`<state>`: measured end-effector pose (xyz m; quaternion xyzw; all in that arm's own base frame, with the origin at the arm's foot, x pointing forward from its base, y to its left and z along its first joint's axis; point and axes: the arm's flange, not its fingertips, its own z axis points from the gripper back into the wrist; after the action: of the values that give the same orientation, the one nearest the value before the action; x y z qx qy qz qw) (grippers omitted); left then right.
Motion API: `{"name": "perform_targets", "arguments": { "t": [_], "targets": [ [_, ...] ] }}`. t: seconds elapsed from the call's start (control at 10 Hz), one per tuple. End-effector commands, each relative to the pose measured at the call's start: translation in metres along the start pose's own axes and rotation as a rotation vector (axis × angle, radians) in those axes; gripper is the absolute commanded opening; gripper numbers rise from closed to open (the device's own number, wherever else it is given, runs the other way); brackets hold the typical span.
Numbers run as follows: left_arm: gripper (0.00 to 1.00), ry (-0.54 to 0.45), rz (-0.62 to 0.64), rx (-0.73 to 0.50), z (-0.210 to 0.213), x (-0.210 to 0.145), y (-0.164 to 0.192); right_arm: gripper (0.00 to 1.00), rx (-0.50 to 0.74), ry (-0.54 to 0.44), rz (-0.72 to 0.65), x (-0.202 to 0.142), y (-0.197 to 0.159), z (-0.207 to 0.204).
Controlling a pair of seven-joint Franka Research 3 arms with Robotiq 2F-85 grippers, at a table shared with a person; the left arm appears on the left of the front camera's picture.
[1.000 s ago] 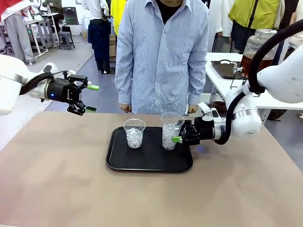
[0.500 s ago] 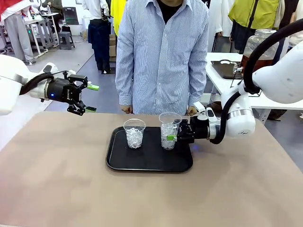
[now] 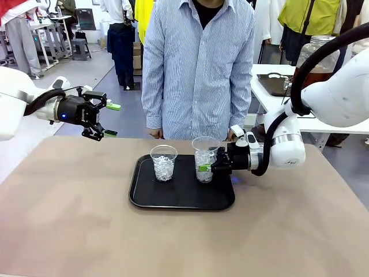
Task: Pour the drink into the iced cup.
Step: Pick up the iced cup indicated by the human and present it to them.
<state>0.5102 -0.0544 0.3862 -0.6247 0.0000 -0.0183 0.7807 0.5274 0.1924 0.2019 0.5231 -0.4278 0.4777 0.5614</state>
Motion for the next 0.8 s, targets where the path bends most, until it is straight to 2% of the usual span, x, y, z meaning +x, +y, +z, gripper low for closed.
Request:
{"name": "perform_targets", "arguments": {
  "t": [0.0,0.1,0.7],
  "targets": [
    [1.00,-0.008,-0.015,0.001,0.001,-0.006,0.000,0.85,-0.005,-0.012,-0.018,0.004,-0.005,-0.006],
    [1.00,-0.008,-0.015,0.001,0.001,-0.006,0.000,0.68,0.009,-0.025,-0.010,0.004,-0.002,-0.004],
    [1.00,-0.008,-0.015,0.001,0.001,-0.006,0.000,0.68,0.088,-0.058,-0.011,0.030,0.011,0.007]
  ]
}}
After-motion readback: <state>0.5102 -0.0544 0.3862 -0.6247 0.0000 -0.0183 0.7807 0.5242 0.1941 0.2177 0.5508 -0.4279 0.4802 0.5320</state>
